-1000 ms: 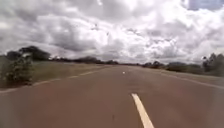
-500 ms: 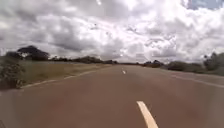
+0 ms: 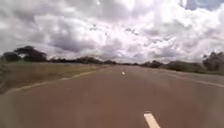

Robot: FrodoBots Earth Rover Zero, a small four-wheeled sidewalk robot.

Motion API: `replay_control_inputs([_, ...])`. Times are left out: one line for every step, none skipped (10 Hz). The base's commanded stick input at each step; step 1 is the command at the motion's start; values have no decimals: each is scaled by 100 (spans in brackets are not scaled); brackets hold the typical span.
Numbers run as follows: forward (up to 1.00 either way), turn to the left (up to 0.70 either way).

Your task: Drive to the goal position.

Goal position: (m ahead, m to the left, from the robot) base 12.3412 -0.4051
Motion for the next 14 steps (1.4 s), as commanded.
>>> replay_control_inputs([100, -31])
replay_control_inputs([100, 0])
replay_control_inputs([100, 0])
replay_control_inputs([100, 0])
replay_control_inputs([100, 0])
replay_control_inputs([100, 0])
replay_control_inputs([100, 0])
replay_control_inputs([100, 0])
replay_control_inputs([100, 0])
replay_control_inputs([100, 0])
replay_control_inputs([100, 0])
replay_control_inputs([100, 0])
replay_control_inputs([100, 0])
replay_control_inputs([100, 0])
